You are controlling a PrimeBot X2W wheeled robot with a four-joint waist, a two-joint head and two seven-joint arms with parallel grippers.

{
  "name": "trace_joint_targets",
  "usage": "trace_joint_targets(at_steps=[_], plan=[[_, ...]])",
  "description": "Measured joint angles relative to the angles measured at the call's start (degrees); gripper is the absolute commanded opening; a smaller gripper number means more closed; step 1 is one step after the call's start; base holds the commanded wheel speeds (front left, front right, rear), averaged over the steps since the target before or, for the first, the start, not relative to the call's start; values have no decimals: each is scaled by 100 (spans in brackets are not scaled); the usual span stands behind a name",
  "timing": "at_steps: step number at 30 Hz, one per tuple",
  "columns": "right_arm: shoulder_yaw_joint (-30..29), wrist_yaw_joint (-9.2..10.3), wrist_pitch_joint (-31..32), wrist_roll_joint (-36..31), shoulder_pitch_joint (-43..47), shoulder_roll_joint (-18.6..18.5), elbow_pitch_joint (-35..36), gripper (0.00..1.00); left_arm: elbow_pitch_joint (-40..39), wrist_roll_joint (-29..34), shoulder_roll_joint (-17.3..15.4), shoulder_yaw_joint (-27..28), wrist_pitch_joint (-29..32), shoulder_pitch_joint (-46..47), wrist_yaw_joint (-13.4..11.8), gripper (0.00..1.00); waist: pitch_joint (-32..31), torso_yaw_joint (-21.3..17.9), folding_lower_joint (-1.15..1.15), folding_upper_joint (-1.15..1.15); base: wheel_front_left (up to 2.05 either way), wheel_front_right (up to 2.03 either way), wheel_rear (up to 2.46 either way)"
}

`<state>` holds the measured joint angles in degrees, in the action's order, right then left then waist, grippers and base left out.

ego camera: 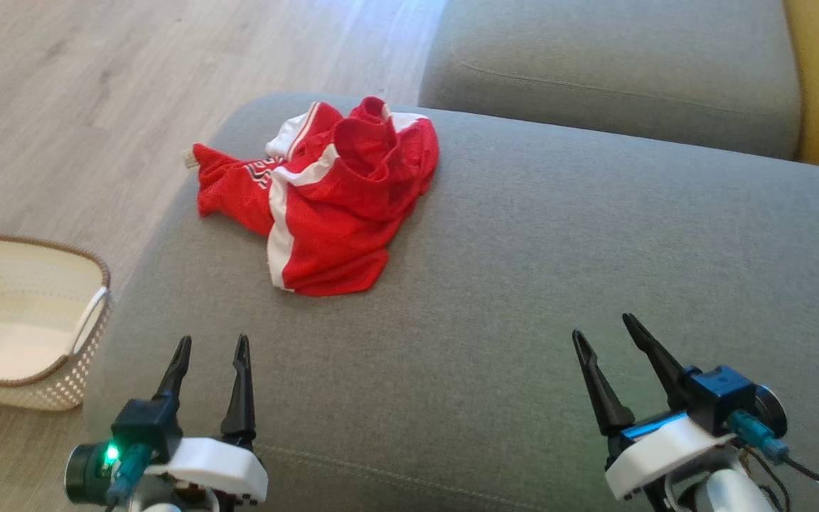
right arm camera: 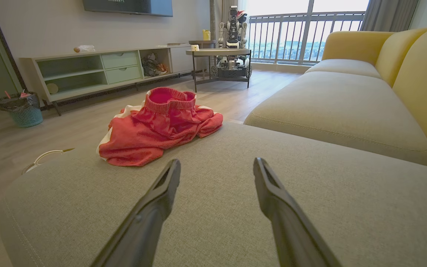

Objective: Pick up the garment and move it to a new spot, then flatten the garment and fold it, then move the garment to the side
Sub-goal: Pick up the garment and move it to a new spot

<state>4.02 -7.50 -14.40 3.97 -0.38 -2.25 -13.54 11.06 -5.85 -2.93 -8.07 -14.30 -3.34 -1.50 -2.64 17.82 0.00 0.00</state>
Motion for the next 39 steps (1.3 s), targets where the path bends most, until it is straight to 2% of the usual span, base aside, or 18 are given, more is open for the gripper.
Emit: trace_joint_targets(at_steps=[6,13,16,21,26,30,31,32,39], plan=[[-8,0,0,13,126,0,-47,100,-46,0,0,21,1,-1,-1,100,22,193,0,0,0,0,0],[-19,0,0,-88,85,0,-45,100,-164,-11,-10,29,1,144,26,100,274,194,0,0,0,0,0],[-19,0,0,-159,23,0,-45,100,-212,27,-63,44,0,601,110,100,449,136,0,0,0,0,0],[-40,0,-1,-298,-231,-1,-5,100,-108,-79,-268,129,48,1925,458,100,839,-15,1,0,0,0,0],[-83,0,-1,-409,-486,-9,20,100,670,-405,-592,42,1035,3451,790,100,1290,-201,1,0,0,0,0],[-88,0,-4,-461,-638,-22,36,100,1534,-985,-747,-73,1868,4465,862,100,1623,-385,2,0,0,0,0],[-86,0,-5,-478,-725,-25,49,100,1965,-1209,-821,-191,2235,4865,864,100,1783,-483,2,0,0,0,0],[-86,0,-5,-478,-725,-25,49,100,1965,-1209,-821,-191,2235,4865,864,100,1783,-483,2,0,0,0,0],[-98,0,-5,-470,-1060,-47,101,100,3390,-1834,-1158,-743,3076,5790,900,100,2292,-881,1,0,0,0,0]])
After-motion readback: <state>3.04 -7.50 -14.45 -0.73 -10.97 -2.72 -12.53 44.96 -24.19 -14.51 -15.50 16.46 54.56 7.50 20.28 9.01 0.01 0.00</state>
